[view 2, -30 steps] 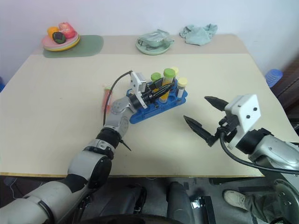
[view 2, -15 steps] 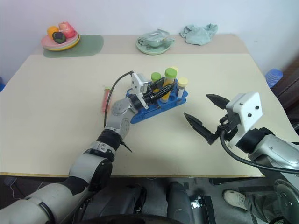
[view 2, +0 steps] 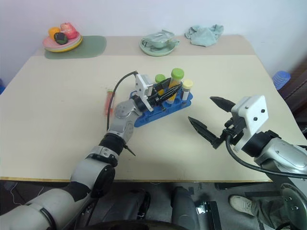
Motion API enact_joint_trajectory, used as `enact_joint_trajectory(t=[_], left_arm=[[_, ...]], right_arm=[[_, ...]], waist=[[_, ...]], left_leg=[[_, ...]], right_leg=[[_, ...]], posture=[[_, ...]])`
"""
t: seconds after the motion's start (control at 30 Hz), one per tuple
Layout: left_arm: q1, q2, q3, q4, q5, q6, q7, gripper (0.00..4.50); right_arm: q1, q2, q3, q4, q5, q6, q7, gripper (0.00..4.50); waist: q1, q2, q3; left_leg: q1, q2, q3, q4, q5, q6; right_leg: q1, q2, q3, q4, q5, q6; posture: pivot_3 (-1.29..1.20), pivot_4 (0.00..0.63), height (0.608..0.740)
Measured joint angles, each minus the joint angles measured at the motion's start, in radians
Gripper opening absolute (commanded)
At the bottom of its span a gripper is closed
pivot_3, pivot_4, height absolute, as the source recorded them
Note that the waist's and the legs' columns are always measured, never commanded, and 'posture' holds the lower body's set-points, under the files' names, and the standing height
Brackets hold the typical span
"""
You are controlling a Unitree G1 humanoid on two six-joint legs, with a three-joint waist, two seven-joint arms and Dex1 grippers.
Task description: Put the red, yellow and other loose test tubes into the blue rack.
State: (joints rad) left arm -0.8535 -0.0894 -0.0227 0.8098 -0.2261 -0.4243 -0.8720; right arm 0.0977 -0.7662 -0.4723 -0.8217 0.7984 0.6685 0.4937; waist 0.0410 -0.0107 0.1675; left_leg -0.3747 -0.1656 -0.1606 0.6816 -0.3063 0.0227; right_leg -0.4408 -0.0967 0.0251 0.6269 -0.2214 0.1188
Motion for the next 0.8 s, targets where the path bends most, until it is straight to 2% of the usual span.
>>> enact_joint_trajectory(t=[0.6,0.8], left_arm=[[-0.015,0.050,0.030,0.052,-0.002,0.035,0.031,1.18],[-0.010,0.014,0.036,0.015,-0.037,0.031,-0.042,1.18]], right_arm=[[-0.011,0.001,0.026,0.004,-0.013,-0.022,0.011,4.50],[-0.022,0.001,0.027,0.017,-0.014,-0.022,0.011,4.50]], waist=[[0.000,0.000,0.000],[0.001,0.000,0.000]], left_leg=[[0.000,0.000,0.000,0.000,0.000,0.000],[0.000,0.000,0.000,0.000,0.000,0.000]], right_leg=[[0.000,0.000,0.000,0.000,0.000,0.000],[0.000,0.000,0.000,0.000,0.000,0.000]], posture=[[0.00,0.150,0.740],[0.00,0.150,0.740]])
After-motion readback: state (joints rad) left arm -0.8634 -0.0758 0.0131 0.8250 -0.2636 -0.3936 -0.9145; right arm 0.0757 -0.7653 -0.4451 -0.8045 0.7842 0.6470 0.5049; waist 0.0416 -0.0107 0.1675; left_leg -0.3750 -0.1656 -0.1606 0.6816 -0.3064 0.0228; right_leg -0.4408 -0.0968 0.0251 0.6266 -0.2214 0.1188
